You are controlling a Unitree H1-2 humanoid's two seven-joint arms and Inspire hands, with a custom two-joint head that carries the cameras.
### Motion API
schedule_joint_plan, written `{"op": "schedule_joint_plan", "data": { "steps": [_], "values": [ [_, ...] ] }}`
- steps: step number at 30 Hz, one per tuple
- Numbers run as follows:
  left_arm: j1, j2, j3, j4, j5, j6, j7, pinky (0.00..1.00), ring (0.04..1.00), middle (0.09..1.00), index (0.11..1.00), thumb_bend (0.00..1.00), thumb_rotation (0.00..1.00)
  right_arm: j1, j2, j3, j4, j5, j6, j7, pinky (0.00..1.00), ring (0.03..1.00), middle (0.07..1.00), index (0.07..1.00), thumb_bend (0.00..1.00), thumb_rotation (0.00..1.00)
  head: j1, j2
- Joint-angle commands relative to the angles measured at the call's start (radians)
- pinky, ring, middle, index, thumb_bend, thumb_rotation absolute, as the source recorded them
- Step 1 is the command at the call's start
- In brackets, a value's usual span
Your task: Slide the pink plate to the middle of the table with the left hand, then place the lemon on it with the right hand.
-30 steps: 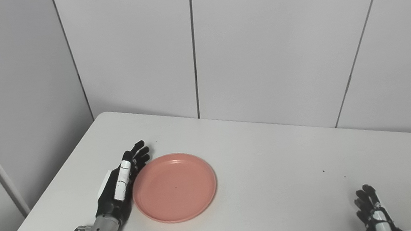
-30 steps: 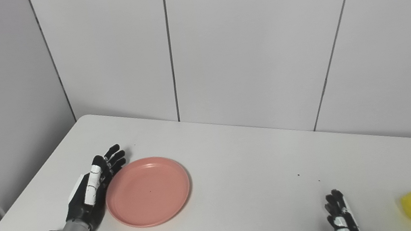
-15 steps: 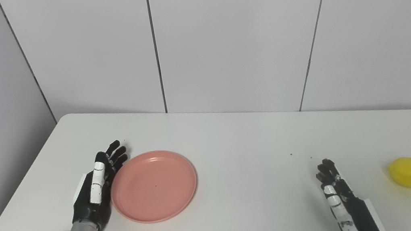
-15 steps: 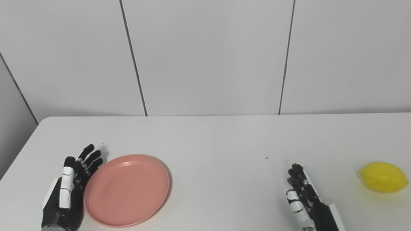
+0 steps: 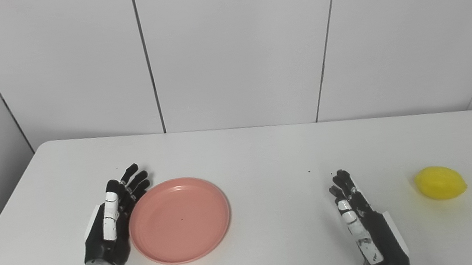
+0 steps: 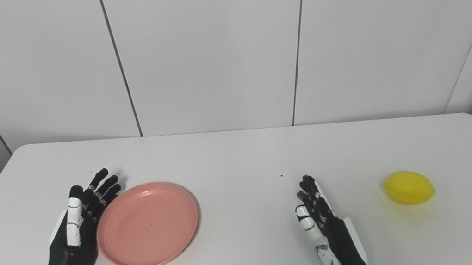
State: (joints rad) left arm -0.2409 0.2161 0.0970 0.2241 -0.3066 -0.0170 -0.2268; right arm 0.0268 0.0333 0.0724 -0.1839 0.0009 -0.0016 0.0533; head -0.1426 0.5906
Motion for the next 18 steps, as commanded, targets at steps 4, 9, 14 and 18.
{"op": "schedule_joint_plan", "data": {
  "steps": [4,9,14,18],
  "values": [
    [0.032,-0.042,0.003,0.03,-0.016,-0.014,-0.016,0.94,0.904,0.902,0.903,0.79,1.0,-0.021,0.017,0.01,-0.015,-0.031,-0.031,-0.022,0.98,0.956,0.966,0.971,0.55,0.84,-0.023,-0.004],
    [0.031,-0.067,-0.007,0.026,0.003,-0.029,-0.013,0.92,0.902,0.907,0.904,0.79,1.0,-0.027,0.018,0.016,-0.006,-0.054,-0.034,-0.035,0.98,0.956,0.961,0.968,0.56,0.84,-0.034,-0.005],
    [0.035,-0.09,-0.015,0.018,0.017,-0.027,-0.009,0.94,0.907,0.908,0.905,0.78,1.0,-0.027,0.029,0.016,0.002,-0.058,-0.049,-0.046,0.98,0.951,0.952,0.954,0.58,0.83,-0.07,-0.01],
    [0.033,-0.102,-0.024,0.033,0.02,-0.041,-0.024,0.95,0.912,0.91,0.907,0.78,1.0,-0.032,0.034,0.016,0.015,-0.066,-0.051,-0.056,0.99,0.952,0.95,0.951,0.6,0.83,-0.1,-0.009]
  ]
}}
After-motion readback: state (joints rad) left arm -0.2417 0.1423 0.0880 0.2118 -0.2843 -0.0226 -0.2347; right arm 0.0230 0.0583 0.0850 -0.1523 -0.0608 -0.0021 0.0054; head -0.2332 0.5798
